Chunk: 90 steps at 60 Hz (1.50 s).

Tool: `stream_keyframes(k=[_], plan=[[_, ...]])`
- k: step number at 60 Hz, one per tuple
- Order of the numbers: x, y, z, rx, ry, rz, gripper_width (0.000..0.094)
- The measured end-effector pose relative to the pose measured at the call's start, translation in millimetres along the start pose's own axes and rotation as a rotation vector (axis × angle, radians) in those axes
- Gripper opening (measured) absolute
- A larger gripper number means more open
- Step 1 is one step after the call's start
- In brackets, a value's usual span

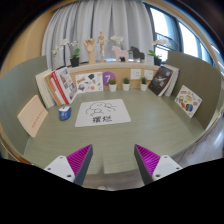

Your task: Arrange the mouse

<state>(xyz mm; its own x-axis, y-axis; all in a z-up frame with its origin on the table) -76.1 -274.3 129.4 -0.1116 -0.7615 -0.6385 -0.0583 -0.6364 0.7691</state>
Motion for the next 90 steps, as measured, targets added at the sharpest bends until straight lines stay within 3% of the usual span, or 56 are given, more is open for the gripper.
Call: stream_keyframes(k=[19,47,61,65,79,90], plan=[[-12,-94,158,-0.149,0.157,0.115,0.0852],[-132,-216,254,-0.126,0.156,0.13,0.0828],[-154,-239,265,-0.105,0.144,0.152,0.0671],[-155,-242,264,-0.097,0.147,0.16,0.0564],[-160,-243,263,-0.106,0.158,0.192,0.0411],[-178,-233,257,-0.121,0.239,0.236,0.0367]])
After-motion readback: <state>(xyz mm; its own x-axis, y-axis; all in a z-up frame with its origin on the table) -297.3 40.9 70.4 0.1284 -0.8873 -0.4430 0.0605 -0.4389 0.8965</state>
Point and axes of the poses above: the point between the fingertips, and its own axes, seen from behind it with the camera up: z to the left, x down, y backward, against the way the camera looks, the point moved 9 cm from there along y, backward, against the way the camera looks, and after that the axes turned 13 degrees about z, right-handed, at the moved point
